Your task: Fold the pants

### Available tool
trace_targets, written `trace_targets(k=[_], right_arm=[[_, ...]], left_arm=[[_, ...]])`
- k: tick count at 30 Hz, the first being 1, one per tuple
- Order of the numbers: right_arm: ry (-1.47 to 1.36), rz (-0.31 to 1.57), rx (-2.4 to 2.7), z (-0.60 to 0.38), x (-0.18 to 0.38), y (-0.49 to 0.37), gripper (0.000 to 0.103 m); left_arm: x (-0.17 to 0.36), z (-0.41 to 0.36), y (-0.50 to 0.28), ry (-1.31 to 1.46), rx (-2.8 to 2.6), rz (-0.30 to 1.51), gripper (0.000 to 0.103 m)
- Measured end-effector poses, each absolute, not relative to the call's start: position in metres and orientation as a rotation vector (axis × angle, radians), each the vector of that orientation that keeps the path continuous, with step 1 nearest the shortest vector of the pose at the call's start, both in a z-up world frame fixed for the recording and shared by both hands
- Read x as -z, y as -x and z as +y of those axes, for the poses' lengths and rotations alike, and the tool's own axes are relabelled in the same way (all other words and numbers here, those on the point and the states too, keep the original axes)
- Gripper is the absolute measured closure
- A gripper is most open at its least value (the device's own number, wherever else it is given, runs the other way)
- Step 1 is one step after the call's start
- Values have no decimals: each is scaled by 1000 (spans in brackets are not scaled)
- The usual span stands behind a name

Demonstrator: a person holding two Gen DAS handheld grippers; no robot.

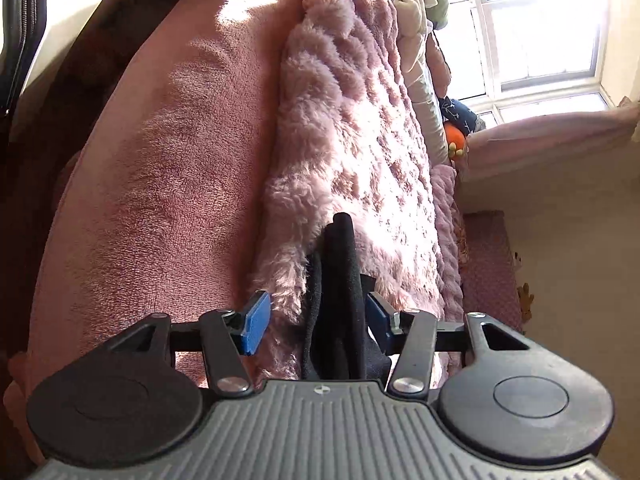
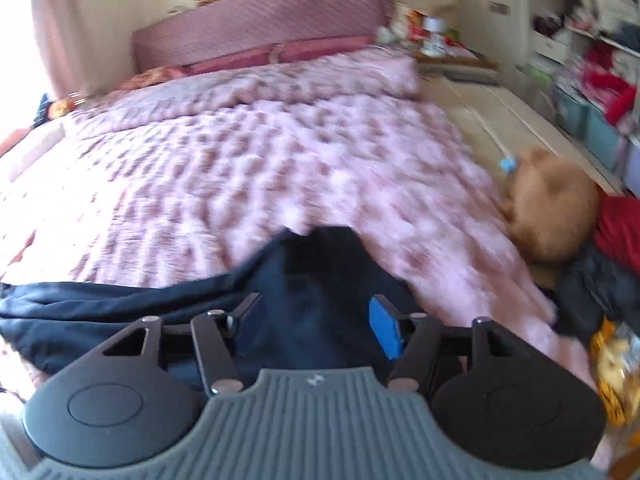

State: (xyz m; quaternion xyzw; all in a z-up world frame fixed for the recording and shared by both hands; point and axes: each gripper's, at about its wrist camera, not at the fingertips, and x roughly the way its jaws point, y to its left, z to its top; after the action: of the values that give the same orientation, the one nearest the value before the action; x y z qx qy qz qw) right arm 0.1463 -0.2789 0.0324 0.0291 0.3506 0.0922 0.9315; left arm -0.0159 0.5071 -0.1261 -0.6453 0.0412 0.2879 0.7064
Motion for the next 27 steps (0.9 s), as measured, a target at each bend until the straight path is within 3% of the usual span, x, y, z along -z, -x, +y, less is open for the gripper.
trace_targets(k=[2,4,6,7,14,16,21,23,24,25,26,27], right_arm=[[41,685,-415,-215,-55,-170,63],[137,642,-643,-135,-62,-190,79],[199,624,-860,-51,-61,-206,86],[222,614,-948,-9,-57,-212,86],[405,562,-1225,248,-4,-202,84],[562,544,-1223,303,23,-191,78],[748,534,-1249,350,68,-188,61],[773,569,-1273,358,77,-196,59],[760,588,-1298,361,80,-202,62],[749,610,-1326,367,83,-208,71],[745,632,-1349,373,84,-215,83],[742,657,-1351,378,85,-224,101]], left_arm=[[114,509,18,1459,-655,72,55],[103,515,20,1431,-646,95,66],[93,526,6,1362,-621,184,77],[92,529,1,1336,-620,213,83],[93,538,-12,1157,-596,346,85],[90,538,-18,1070,-601,387,85],[103,546,-19,1066,-592,425,85],[108,553,-22,1097,-574,411,85],[109,554,-23,1099,-577,410,85],[110,555,-25,1102,-583,414,85],[110,555,-27,1104,-577,416,85],[110,554,-27,1106,-568,416,85]])
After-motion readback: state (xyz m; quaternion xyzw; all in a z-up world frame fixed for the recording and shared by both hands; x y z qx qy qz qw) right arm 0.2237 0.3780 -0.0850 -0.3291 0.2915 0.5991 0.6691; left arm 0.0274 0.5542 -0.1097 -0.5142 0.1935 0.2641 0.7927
